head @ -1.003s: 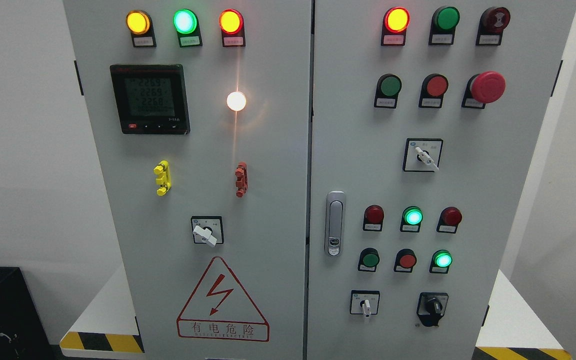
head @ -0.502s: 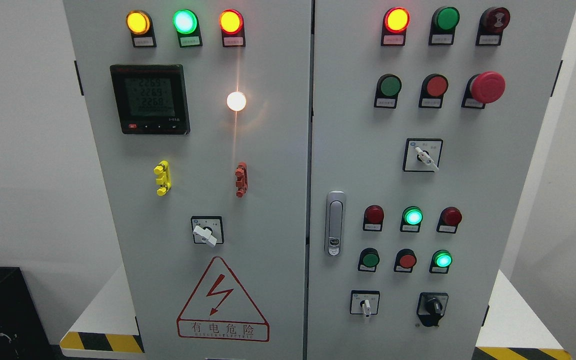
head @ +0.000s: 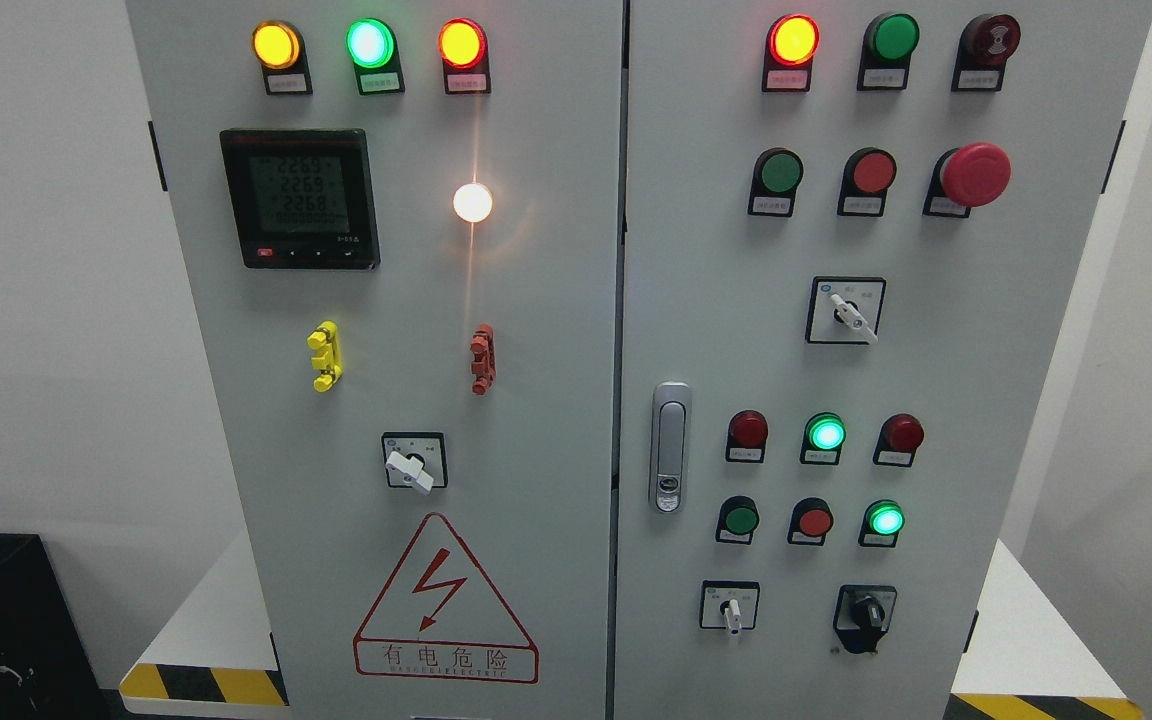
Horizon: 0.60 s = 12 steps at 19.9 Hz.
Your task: Flip black knob to close circuit
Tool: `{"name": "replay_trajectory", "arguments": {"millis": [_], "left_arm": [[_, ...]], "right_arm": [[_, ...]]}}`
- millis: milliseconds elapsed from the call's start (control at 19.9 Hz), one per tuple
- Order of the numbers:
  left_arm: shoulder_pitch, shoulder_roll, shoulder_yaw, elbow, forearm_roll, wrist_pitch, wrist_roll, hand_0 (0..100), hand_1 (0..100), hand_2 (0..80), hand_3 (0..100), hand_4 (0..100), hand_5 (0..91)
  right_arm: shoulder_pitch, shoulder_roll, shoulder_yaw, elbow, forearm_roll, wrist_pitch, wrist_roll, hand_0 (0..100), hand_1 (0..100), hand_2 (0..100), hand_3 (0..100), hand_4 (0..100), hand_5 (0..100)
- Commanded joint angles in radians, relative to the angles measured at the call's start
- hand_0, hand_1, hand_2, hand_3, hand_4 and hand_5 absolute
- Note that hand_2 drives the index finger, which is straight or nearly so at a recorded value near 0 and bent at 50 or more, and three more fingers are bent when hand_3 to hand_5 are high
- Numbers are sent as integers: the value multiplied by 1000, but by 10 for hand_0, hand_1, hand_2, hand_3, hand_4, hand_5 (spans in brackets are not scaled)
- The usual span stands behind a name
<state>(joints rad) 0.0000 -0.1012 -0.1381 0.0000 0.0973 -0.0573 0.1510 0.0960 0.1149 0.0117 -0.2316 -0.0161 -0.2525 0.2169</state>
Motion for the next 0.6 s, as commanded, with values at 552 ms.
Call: {"name": "replay_trajectory", "arguments": {"millis": [552], "left_arm": [[23, 0, 0, -31, 1, 1, -1, 120, 556, 0, 0, 0, 0]], "right_arm": [[1, 2, -117, -395, 392, 19, -169, 0, 106, 51, 108, 45, 0]]}}
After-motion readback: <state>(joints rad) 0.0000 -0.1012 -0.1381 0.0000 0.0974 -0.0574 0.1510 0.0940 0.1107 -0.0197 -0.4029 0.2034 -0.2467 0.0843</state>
